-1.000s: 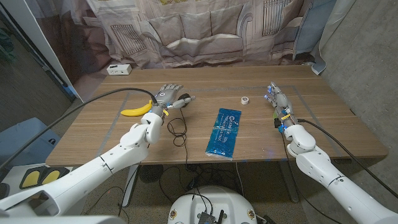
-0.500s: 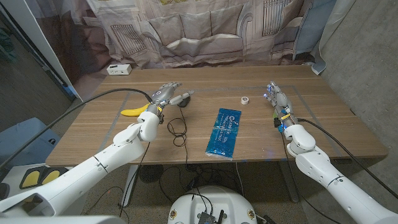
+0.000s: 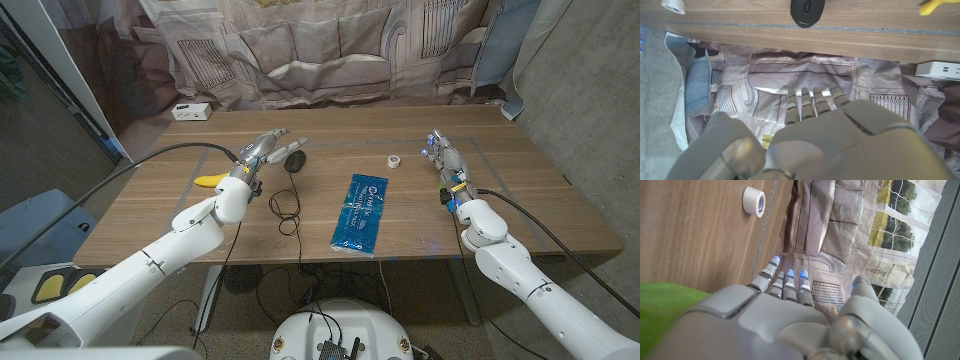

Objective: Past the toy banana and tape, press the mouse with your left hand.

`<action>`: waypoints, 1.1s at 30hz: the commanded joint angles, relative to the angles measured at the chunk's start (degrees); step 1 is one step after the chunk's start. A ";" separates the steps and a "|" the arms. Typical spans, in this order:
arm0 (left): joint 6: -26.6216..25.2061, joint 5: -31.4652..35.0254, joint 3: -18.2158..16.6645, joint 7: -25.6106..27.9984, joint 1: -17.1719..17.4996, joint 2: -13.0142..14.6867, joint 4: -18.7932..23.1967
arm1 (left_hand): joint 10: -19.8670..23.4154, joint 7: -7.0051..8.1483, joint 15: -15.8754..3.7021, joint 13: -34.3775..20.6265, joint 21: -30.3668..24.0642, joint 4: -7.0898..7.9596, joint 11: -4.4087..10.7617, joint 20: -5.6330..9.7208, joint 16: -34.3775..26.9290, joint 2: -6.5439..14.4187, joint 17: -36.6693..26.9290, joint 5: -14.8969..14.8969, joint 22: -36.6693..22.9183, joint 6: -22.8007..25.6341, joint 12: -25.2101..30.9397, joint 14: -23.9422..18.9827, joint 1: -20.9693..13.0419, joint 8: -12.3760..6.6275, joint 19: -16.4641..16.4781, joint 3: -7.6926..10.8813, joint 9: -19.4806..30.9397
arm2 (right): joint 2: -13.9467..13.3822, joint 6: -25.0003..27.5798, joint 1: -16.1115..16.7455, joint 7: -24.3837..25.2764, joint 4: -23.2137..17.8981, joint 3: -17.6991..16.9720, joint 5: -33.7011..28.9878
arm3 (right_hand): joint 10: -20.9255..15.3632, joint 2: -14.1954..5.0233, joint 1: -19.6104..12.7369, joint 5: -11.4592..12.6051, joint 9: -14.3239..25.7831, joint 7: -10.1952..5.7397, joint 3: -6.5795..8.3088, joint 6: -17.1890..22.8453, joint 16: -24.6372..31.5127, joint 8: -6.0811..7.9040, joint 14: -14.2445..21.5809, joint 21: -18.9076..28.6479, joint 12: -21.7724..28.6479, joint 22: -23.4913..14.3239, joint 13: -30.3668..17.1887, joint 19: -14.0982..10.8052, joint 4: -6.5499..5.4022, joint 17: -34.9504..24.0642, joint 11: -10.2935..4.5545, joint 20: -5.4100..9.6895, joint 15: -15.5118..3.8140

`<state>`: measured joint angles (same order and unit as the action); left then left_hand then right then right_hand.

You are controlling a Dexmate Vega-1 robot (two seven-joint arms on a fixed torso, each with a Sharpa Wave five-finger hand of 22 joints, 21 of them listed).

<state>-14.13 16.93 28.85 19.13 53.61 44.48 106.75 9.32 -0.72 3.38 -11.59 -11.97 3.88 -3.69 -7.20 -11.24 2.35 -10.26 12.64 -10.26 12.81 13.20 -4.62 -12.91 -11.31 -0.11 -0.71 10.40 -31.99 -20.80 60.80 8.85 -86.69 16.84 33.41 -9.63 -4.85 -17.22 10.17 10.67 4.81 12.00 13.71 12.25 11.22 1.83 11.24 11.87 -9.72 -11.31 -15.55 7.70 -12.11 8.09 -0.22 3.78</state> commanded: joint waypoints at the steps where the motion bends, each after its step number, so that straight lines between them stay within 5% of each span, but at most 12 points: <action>1: 3.98 -7.69 -3.25 -0.47 1.61 0.39 0.10 | 0.39 -0.34 0.13 -0.21 -0.19 -0.03 -0.24 -0.21 -0.24 0.42 -0.12 -0.14 -0.14 -0.11 0.34 -0.68 -0.04 -0.25 0.30 -0.28 -0.02 | 0.12 -1.22 0.13 -0.45 -0.14 0.03 -0.29 | -0.64 -0.21 0.04 -0.06 0.17 0.16 -0.10 0.35 -0.01 -0.01 0.58 0.13 0.08 -0.14 -0.12 -0.55 -0.02 -0.21 -0.15 0.17 0.21; 7: 7.08 -11.12 -4.91 -0.02 2.64 0.29 -0.18 | 0.48 -0.71 0.28 -0.19 -0.09 -0.03 -0.41 0.00 -0.24 0.43 -0.12 -0.14 -0.13 0.24 0.33 -0.90 -0.02 -0.30 0.24 -0.35 -0.03 | 0.26 -1.77 0.17 -0.46 -0.33 -0.11 -0.35 | -0.91 -0.19 0.04 -0.06 0.17 0.11 -0.12 0.38 0.04 0.00 0.75 0.18 0.17 -0.14 -0.12 -0.75 -0.02 -0.21 -0.30 0.18 0.11; 10: 9.45 -13.27 -5.64 0.06 3.04 -0.23 -0.95 | 0.73 -0.85 0.37 -0.11 -0.04 -0.04 -0.84 2.03 -0.20 0.47 -0.10 -0.12 -0.10 0.83 0.32 -1.17 -0.01 -0.35 0.36 -0.44 -0.05 | 0.18 -2.00 0.22 -0.62 -0.35 -0.10 -0.50 | -1.17 -0.19 0.06 -0.05 0.17 0.11 -0.13 0.51 0.14 0.04 1.01 0.23 0.26 -0.13 -0.12 -0.94 -0.03 -0.22 -0.40 0.22 0.12; 19: 12.28 -15.81 -6.07 1.03 2.88 -1.86 -3.06 | 1.09 -2.45 0.25 -0.02 -0.05 -0.09 -0.65 2.05 -0.15 0.60 -0.08 -0.09 -0.07 0.30 0.31 -1.50 -0.10 0.04 0.77 -0.48 -0.08 | -0.50 -2.08 0.31 -0.90 -0.85 -0.21 -1.06 | -1.44 -0.17 0.11 -0.05 0.17 0.16 -0.17 0.68 0.20 0.10 1.24 0.25 0.32 -0.13 -0.13 -1.13 -0.05 -0.24 -0.28 0.27 0.32; 33: 23.54 -24.71 -7.50 -0.46 2.43 -6.37 -9.63 | 1.21 -2.70 0.16 0.04 0.01 -0.19 -0.36 2.11 -0.07 0.82 -0.07 -0.05 -0.05 -0.53 0.23 -1.63 -0.33 0.41 0.92 -0.41 -0.11 | -0.68 -3.04 -0.08 -1.38 -0.14 -0.40 -1.63 | -1.38 -0.07 0.16 -0.05 0.17 0.11 -0.24 0.70 0.19 0.09 1.31 0.22 0.25 -0.12 -0.13 -1.22 -0.05 -0.24 -0.36 0.25 0.30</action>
<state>1.65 -1.06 22.51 19.80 56.27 41.36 101.70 10.35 -3.09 3.37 -11.45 -11.97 3.64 -4.09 -5.01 -11.24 2.73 -10.12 12.64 -10.12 12.47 13.20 -5.84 -13.29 -11.01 0.42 -0.94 10.12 -32.59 -22.92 60.99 7.92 -87.42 16.51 32.30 -10.65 -4.84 -17.22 10.17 10.67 5.12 12.00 14.02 12.25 11.22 2.87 11.24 11.87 -9.72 -11.31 -16.18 7.69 -12.11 7.89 0.00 3.99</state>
